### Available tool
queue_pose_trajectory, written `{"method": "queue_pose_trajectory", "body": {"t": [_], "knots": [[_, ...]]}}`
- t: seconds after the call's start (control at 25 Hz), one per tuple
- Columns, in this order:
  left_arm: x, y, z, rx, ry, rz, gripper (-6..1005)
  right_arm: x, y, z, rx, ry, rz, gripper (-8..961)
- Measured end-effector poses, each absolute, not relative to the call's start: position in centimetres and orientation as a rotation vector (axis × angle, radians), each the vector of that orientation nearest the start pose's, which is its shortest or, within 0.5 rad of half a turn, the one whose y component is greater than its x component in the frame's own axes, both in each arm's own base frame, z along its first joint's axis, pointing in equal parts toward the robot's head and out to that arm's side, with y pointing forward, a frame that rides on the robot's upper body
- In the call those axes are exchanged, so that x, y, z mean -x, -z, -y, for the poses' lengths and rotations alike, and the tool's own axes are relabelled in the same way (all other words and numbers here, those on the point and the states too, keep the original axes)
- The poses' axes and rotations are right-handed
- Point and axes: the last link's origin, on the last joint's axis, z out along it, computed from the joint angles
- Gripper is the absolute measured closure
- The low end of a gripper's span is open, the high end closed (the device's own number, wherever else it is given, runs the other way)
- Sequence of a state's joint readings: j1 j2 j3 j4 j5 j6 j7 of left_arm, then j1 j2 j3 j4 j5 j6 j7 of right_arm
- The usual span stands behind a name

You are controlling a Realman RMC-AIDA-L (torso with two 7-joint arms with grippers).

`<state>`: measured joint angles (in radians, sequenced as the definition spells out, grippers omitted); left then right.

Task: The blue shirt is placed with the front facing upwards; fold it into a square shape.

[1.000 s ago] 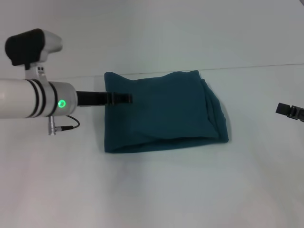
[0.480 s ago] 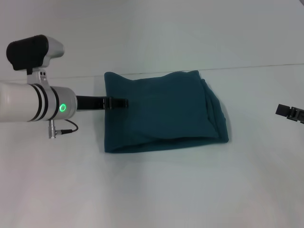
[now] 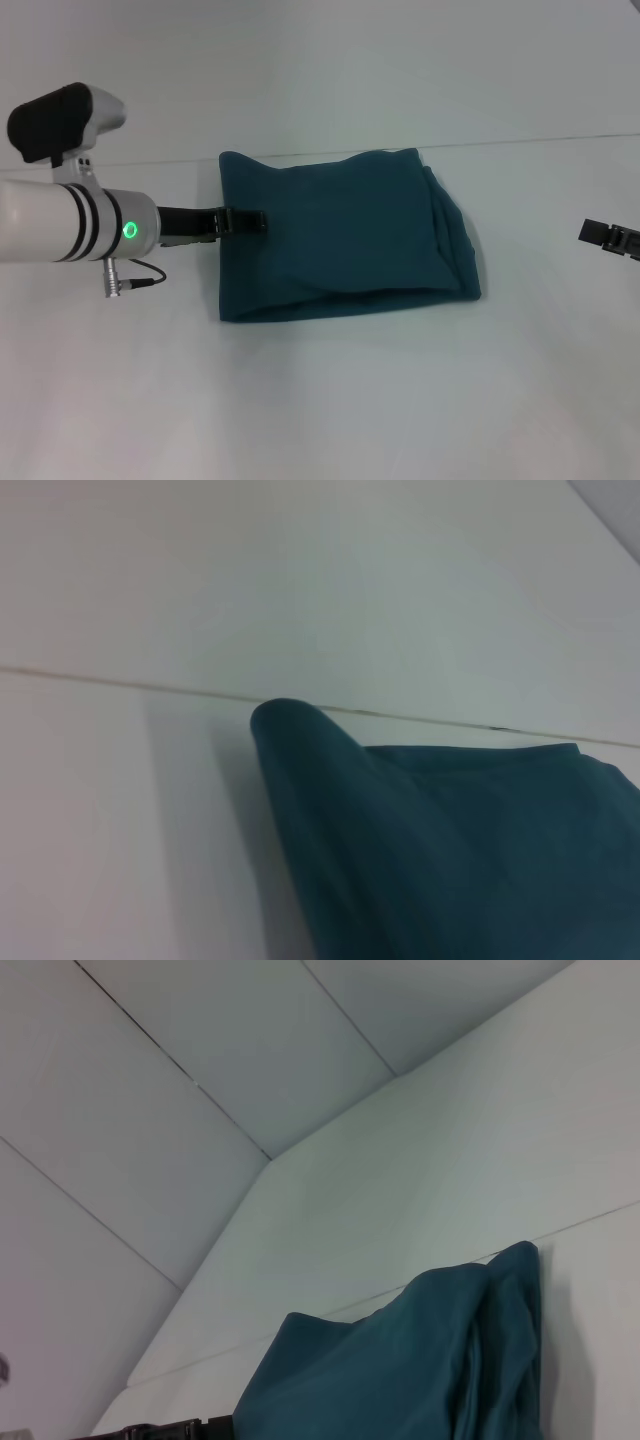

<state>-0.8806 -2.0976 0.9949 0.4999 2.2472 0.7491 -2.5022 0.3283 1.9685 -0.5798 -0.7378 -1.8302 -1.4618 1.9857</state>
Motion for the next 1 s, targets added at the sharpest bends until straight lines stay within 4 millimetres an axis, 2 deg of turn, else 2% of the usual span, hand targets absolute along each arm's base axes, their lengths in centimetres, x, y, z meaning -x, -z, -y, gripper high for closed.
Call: {"method": "queue_pose_trajectory", "body": {"t": [0.32,1.0], "knots": [[21.6,5.1,-44.7,2.017,0.357,1.630,107,-34.1,-9.2,-31.1,2.059,-0.907,-1.437,56],[21.8,6.1,-44.3,2.005,0.350,1.671,113,-33.5,-8.5,-32.1,2.073,-0.926,-1.452,55]]}}
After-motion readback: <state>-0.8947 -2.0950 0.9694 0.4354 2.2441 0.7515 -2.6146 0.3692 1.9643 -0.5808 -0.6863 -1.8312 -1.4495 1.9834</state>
